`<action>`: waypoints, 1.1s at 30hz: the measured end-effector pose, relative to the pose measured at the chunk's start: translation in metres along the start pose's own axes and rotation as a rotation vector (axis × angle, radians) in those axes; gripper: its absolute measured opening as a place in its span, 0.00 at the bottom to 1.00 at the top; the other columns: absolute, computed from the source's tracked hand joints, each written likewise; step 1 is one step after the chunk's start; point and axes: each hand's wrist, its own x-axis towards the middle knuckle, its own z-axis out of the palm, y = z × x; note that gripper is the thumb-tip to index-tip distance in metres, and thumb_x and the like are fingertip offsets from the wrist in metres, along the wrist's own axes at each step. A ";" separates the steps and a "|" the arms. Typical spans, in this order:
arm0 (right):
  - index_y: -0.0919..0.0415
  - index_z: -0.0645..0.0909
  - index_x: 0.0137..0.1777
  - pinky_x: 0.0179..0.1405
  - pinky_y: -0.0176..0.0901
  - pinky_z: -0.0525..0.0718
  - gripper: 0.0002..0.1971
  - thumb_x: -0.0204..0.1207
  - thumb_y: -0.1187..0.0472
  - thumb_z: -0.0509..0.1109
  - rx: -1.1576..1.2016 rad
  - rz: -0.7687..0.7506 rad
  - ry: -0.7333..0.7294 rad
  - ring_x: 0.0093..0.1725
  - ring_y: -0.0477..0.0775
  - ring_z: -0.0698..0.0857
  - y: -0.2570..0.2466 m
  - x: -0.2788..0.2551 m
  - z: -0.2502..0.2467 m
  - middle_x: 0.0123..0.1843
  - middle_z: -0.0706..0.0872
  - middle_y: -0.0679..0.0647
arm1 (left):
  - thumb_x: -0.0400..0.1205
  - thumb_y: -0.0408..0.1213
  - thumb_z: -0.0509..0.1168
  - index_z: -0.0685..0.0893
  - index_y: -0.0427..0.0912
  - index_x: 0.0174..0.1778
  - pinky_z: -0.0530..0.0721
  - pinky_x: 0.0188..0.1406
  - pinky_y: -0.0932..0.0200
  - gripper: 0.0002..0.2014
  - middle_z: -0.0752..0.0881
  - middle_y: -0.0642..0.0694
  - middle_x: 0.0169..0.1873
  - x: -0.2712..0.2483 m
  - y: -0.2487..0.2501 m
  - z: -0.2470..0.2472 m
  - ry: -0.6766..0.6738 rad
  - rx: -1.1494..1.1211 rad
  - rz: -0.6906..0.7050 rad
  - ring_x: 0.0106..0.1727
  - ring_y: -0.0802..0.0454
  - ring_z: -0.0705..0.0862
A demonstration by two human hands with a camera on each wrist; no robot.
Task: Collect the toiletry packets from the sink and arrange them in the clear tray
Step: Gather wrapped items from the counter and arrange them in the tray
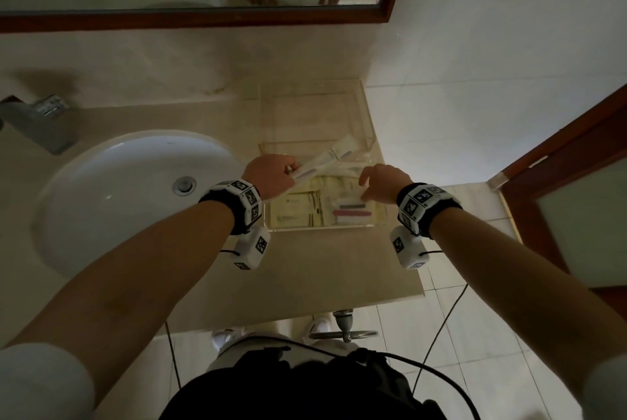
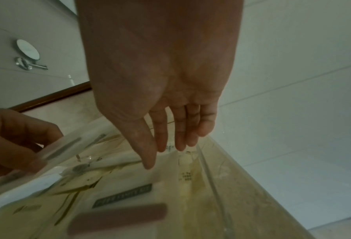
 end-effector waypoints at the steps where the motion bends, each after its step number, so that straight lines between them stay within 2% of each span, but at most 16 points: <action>1: 0.51 0.80 0.62 0.57 0.47 0.79 0.17 0.74 0.54 0.72 0.029 0.019 0.026 0.62 0.57 0.81 0.001 0.002 -0.001 0.63 0.82 0.54 | 0.77 0.39 0.66 0.85 0.51 0.54 0.83 0.49 0.55 0.11 0.88 0.48 0.48 0.002 0.001 0.000 -0.003 0.035 0.013 0.47 0.47 0.84; 5: 0.55 0.73 0.65 0.47 0.46 0.80 0.21 0.73 0.56 0.71 0.150 0.085 0.134 0.52 0.57 0.83 0.001 0.007 -0.005 0.56 0.84 0.55 | 0.79 0.36 0.62 0.84 0.50 0.63 0.80 0.56 0.54 0.17 0.84 0.47 0.60 0.015 0.004 0.003 -0.059 0.170 0.056 0.58 0.45 0.82; 10: 0.53 0.66 0.70 0.39 0.45 0.78 0.25 0.74 0.58 0.68 0.147 0.117 0.170 0.42 0.56 0.83 0.000 0.012 -0.004 0.43 0.83 0.52 | 0.80 0.34 0.58 0.84 0.52 0.62 0.79 0.57 0.52 0.18 0.83 0.47 0.60 0.029 0.008 0.012 -0.095 0.227 0.076 0.59 0.46 0.81; 12: 0.52 0.70 0.69 0.43 0.45 0.79 0.23 0.75 0.58 0.68 0.143 0.121 0.141 0.46 0.57 0.84 0.000 0.016 -0.003 0.47 0.85 0.54 | 0.80 0.34 0.57 0.84 0.52 0.61 0.79 0.56 0.52 0.17 0.83 0.48 0.60 0.032 0.008 0.016 -0.080 0.235 0.073 0.59 0.46 0.81; 14: 0.52 0.76 0.66 0.51 0.45 0.80 0.19 0.76 0.55 0.69 0.179 0.111 0.091 0.56 0.58 0.84 -0.002 0.021 0.000 0.58 0.85 0.55 | 0.78 0.33 0.58 0.84 0.50 0.60 0.79 0.55 0.53 0.17 0.84 0.48 0.59 0.034 0.005 0.019 -0.056 0.206 0.054 0.58 0.46 0.81; 16: 0.54 0.78 0.64 0.53 0.45 0.78 0.17 0.76 0.53 0.70 0.191 0.085 0.056 0.59 0.59 0.82 -0.006 0.026 0.003 0.61 0.84 0.56 | 0.78 0.32 0.59 0.83 0.48 0.59 0.78 0.54 0.53 0.16 0.82 0.47 0.57 0.034 0.000 0.023 -0.028 0.182 0.049 0.58 0.47 0.80; 19: 0.56 0.77 0.63 0.49 0.44 0.77 0.15 0.77 0.54 0.67 0.144 0.061 0.029 0.57 0.60 0.82 -0.016 0.032 0.009 0.60 0.83 0.58 | 0.79 0.33 0.59 0.82 0.47 0.57 0.76 0.51 0.56 0.14 0.80 0.48 0.55 0.032 -0.009 0.028 0.021 0.161 0.045 0.56 0.48 0.79; 22: 0.57 0.77 0.62 0.49 0.44 0.77 0.15 0.79 0.53 0.64 0.085 0.070 -0.006 0.56 0.60 0.83 -0.021 0.037 0.008 0.58 0.84 0.58 | 0.80 0.33 0.58 0.83 0.47 0.57 0.79 0.51 0.54 0.13 0.80 0.48 0.54 0.035 -0.009 0.028 0.030 0.139 0.035 0.53 0.47 0.81; 26: 0.58 0.79 0.60 0.46 0.45 0.79 0.15 0.77 0.52 0.65 -0.012 0.079 -0.055 0.53 0.60 0.84 -0.023 0.045 0.001 0.56 0.85 0.58 | 0.82 0.32 0.55 0.83 0.46 0.55 0.81 0.49 0.52 0.13 0.81 0.45 0.53 0.041 -0.006 0.026 0.036 0.117 0.018 0.48 0.44 0.82; 29: 0.60 0.80 0.56 0.44 0.46 0.79 0.13 0.76 0.53 0.66 -0.071 0.077 -0.048 0.51 0.61 0.83 -0.028 0.049 0.000 0.55 0.85 0.59 | 0.82 0.32 0.55 0.84 0.45 0.55 0.81 0.48 0.52 0.13 0.80 0.44 0.53 0.042 -0.007 0.028 0.017 0.123 0.014 0.48 0.43 0.82; 31: 0.61 0.79 0.50 0.43 0.46 0.80 0.10 0.76 0.55 0.65 -0.080 0.074 -0.033 0.46 0.60 0.82 -0.032 0.050 0.000 0.53 0.85 0.60 | 0.82 0.32 0.55 0.83 0.46 0.55 0.80 0.48 0.52 0.13 0.80 0.45 0.53 0.041 -0.007 0.028 0.009 0.127 0.016 0.48 0.43 0.82; 33: 0.62 0.81 0.50 0.44 0.45 0.81 0.12 0.75 0.54 0.67 -0.057 0.062 -0.015 0.45 0.59 0.83 -0.034 0.052 -0.003 0.51 0.87 0.58 | 0.82 0.33 0.55 0.82 0.46 0.56 0.80 0.48 0.52 0.13 0.79 0.45 0.54 0.040 -0.009 0.026 0.019 0.137 0.034 0.48 0.44 0.82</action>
